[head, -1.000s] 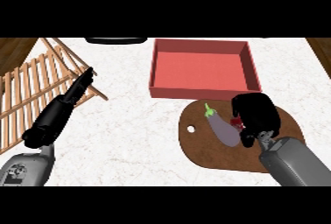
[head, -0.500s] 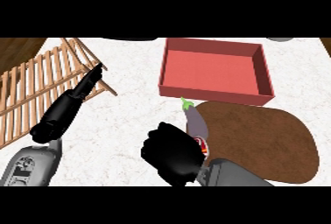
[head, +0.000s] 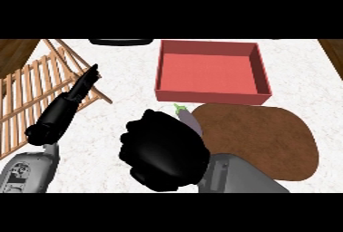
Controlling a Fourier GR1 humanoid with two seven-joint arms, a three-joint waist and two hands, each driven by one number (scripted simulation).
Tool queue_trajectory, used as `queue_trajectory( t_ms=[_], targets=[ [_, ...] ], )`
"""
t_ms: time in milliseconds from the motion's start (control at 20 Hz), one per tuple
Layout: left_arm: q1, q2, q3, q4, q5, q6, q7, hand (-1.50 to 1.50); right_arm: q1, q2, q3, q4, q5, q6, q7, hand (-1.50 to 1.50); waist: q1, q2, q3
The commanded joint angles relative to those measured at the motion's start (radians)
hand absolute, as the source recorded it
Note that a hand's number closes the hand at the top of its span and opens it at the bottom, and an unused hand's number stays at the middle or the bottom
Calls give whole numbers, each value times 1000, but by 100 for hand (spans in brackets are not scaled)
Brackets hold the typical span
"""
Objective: Pick the can from the cutting board and place it in the cardboard box
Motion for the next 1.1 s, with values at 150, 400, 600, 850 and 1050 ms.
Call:
queue_trajectory(
  t_ms=[150, 400, 600, 850, 1050],
  targets=[
    [34, 2, 0, -55, 4, -12, 19, 0, -62, 70, -254, 51, -72, -50, 156, 150, 3, -1, 0],
    [-14, 13, 39, 22, 8, -18, -15, 0, -251, 71, -426, 303, -104, -95, 150, 150, 7, 5, -1],
    [-43, 20, 42, 5, 28, -50, 40, 0, -406, 22, -547, 456, -116, -66, 122, 150, 8, 5, -1],
    [30, -42, -26, -15, -53, 12, -29, 0, -446, -68, -525, 732, -29, -98, -40, 150, 21, 9, -1],
    [-16, -20, -4, -19, -27, -15, -3, 0, -486, -160, -523, 886, -41, 69, -93, 150, 26, 13, -1]
  ],
)
